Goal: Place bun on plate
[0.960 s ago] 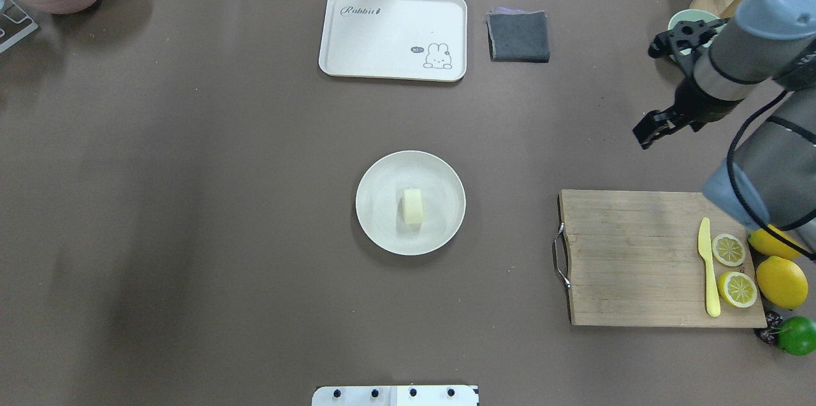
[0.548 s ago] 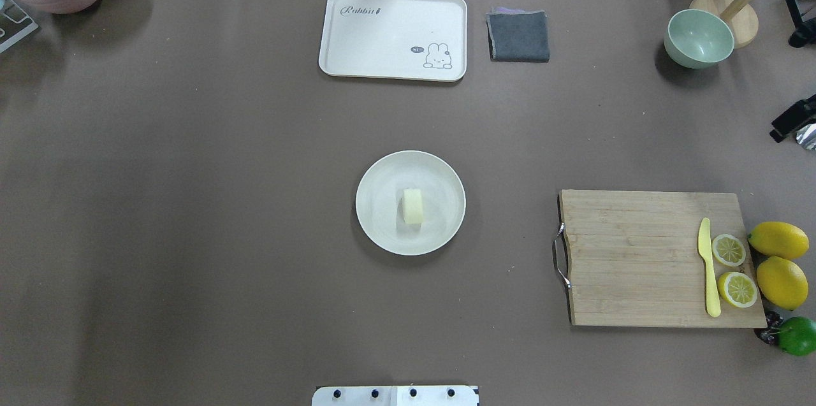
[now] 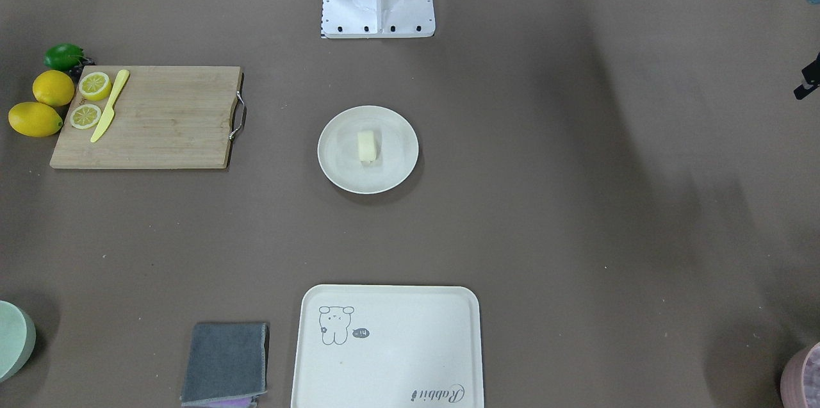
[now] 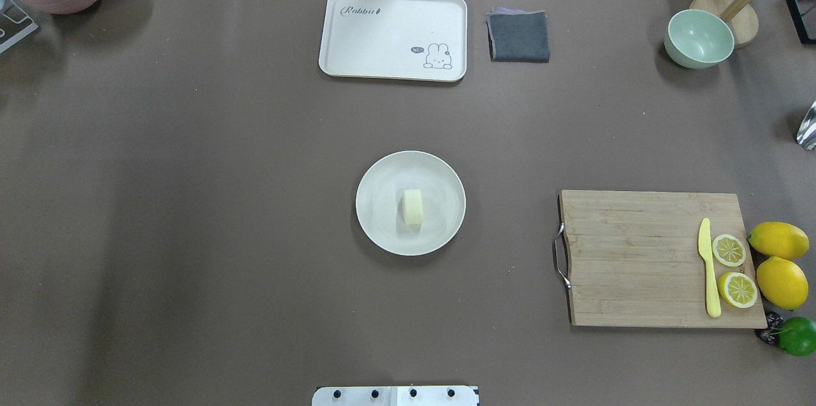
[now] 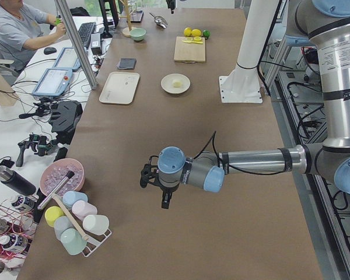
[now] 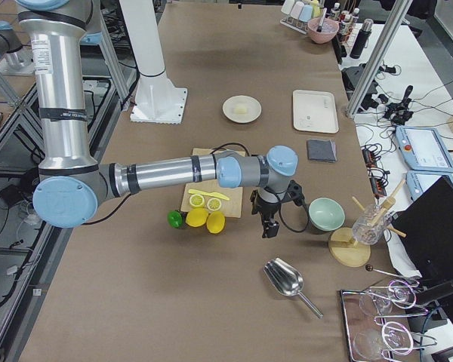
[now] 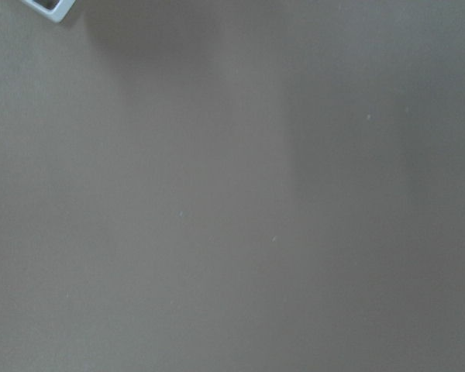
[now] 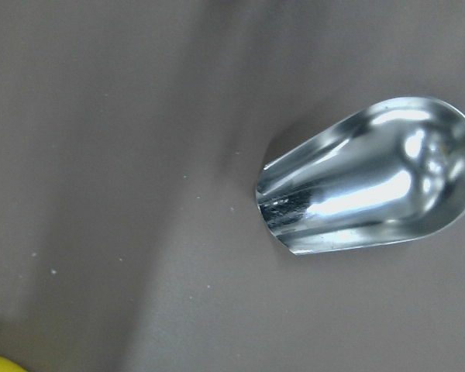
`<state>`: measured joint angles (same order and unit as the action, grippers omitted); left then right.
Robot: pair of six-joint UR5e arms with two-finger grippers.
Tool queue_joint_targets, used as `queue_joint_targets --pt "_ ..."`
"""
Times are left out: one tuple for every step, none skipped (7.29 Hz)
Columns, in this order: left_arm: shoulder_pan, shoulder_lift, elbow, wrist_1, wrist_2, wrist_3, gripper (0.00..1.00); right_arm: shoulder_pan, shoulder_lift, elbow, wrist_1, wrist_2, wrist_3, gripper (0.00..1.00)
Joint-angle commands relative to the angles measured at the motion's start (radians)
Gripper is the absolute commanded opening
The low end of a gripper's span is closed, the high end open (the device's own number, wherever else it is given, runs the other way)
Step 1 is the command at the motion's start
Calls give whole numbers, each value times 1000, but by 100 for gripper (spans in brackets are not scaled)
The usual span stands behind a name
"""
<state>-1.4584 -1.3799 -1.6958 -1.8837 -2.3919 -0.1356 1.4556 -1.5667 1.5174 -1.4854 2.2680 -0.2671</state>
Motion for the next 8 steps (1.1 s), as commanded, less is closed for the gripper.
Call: queue_joint_targets --pt "0 -112 -114 285 2 1 97 23 -33 -63 114 19 -5 100" --pt "0 -111 -181 375 4 7 97 31 -32 -62 114 27 -3 100" --pt "-3 -110 -192 374 11 11 97 47 -26 -36 103 45 0 100" --pt "-2 -111 -223 380 39 10 97 49 -24 -19 102 48 0 100" --pt "-5 -108 -232 376 43 19 97 51 -13 -17 80 48 2 100" --pt "-22 -105 -232 373 34 72 97 66 23 -10 12 48 -1 100" --pt "-46 -108 -220 373 33 132 97 66 22 3 -10 45 -3 100" --pt "-46 -111 -226 374 33 129 97 66 13 3 -6 39 -4 100"
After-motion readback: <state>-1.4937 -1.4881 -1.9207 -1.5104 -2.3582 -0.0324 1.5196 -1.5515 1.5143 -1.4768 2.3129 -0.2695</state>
